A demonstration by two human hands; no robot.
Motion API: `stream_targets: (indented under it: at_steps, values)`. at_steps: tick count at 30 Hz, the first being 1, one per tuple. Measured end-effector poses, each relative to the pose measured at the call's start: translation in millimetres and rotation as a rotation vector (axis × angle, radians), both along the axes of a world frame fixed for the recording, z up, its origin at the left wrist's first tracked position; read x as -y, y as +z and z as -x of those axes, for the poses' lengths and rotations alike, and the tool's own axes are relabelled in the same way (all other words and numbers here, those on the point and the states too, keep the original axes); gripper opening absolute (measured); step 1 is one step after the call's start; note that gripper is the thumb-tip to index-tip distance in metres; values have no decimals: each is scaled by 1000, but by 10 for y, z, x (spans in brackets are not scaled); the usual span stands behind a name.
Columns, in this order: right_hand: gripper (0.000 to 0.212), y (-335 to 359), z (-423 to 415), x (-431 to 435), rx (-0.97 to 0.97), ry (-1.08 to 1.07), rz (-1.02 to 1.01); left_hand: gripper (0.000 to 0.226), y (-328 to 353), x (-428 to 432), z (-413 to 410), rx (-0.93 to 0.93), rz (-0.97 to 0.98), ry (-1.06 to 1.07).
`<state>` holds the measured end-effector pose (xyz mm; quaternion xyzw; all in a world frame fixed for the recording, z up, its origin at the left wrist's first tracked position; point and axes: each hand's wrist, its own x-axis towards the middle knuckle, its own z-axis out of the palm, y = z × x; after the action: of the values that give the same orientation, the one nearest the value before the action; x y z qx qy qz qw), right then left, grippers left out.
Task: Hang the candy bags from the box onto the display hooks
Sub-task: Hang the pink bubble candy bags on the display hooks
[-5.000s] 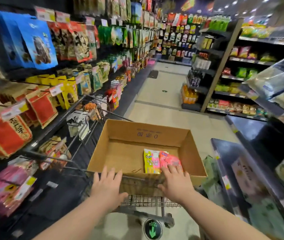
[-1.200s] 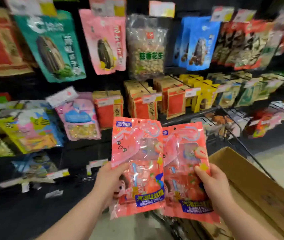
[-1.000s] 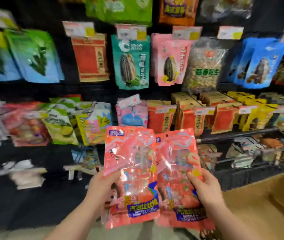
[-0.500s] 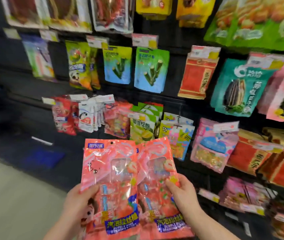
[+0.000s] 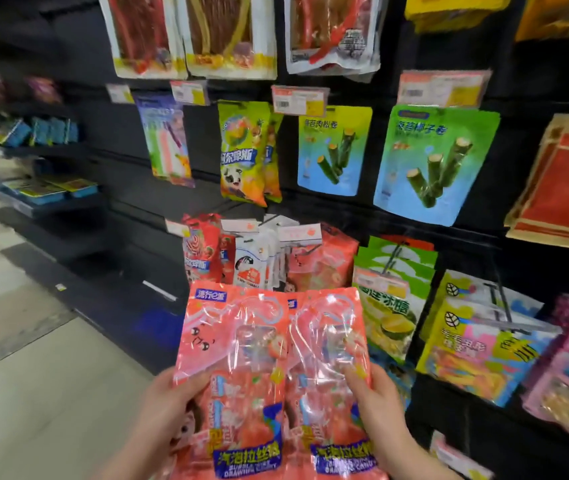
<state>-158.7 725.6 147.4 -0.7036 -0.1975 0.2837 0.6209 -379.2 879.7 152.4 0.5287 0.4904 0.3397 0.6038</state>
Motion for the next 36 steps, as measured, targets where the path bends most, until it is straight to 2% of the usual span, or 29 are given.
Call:
stream_targets:
  at_steps: [3, 6, 12, 15, 17, 20, 23, 26, 36]
  values:
    - [12, -9, -176, -332, 0, -16, -4, 19, 6, -341, -185, -14, -5, -28]
    - [19, -21, -292, -602, -35, -12, -11, 11, -54, -591, -302, -14, 12, -2]
    - [18, -118, -427, -1010, -33, -58, 51, 11, -118, -998, -390, -38, 30, -14]
    - [35, -163, -440, -1211, -62, -128, 41, 7, -110, -1209, -429, -60, 70, -61]
    - [40, -195, -439, -1329, -105, -181, 34, 15, -120, -1381, -464, -87, 73, -89]
    - [35, -235, -413, -1475, -143, -242, 14, 12, -106, -1641, -498, -85, 102, -158]
    - [26, -208, -331, -1611, -96, -292, 1, 3, -56, -1899, -487, -76, 101, -223]
    - [21, -215, -251, -1758, -83, -365, -2, 10, -26, -2167, -482, -97, 63, -284]
    - [16, -182, -21, -2033, -26, -499, 9, 9, -59, -2677, -480, -158, 80, -472]
